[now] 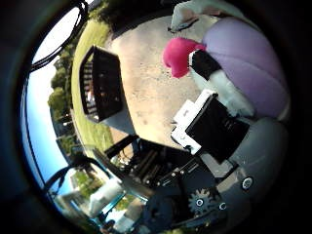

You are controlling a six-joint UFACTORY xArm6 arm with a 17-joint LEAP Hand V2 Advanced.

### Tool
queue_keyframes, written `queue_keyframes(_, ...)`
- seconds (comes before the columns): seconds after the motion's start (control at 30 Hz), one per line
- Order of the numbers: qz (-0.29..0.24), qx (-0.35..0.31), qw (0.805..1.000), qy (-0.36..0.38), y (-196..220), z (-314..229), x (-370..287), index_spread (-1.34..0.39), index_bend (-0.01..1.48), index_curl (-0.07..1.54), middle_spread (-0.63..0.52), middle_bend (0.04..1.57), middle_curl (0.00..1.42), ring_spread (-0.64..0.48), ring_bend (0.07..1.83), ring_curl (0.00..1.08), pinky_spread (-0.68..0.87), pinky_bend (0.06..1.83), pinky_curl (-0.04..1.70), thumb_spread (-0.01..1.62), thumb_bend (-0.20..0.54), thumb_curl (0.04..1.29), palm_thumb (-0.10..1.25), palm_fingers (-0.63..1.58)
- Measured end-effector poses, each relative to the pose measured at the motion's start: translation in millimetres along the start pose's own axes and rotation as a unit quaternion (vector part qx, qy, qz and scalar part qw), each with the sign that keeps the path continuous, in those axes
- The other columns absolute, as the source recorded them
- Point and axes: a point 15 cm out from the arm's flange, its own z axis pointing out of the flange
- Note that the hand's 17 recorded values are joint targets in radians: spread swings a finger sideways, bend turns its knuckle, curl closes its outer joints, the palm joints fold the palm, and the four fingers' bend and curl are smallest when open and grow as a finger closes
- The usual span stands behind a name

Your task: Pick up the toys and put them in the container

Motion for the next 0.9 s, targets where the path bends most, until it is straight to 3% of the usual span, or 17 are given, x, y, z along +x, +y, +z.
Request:
queue_keyframes(0.23,-0.093,0.046,0.994,-0.040,-7,-112,-164,-0.87,0.56,0.89,-0.17,1.31,0.96,-0.13,1.43,0.82,0.27,1.35,1.04,1.09,-0.013,0.71,1.00,0.85)
queue_keyframes(0.4,-0.181,0.073,0.977,-0.087,-27,-141,-297,-0.91,0.56,1.03,-0.17,1.35,0.98,-0.14,1.47,0.85,0.24,1.39,1.07,1.09,-0.010,0.75,0.99,0.81)
queue_keyframes(0.53,-0.209,0.127,0.959,-0.145,-53,-158,-384,-0.94,0.56,1.12,-0.17,1.37,0.99,-0.14,1.50,0.86,0.22,1.43,1.08,1.10,-0.011,0.77,1.00,0.79)
queue_keyframes(0.6,-0.215,0.149,0.952,-0.158,-70,-160,-422,-0.95,0.55,1.17,-0.16,1.38,0.99,-0.14,1.51,0.86,0.21,1.44,1.08,1.09,-0.009,0.79,1.00,0.78)
queue_keyframes(0.9,-0.220,0.105,0.956,-0.165,-134,-91,-494,-0.97,0.52,1.33,-0.16,1.41,0.99,-0.14,1.53,0.87,0.17,1.48,1.08,1.09,-0.029,0.82,0.94,0.74)
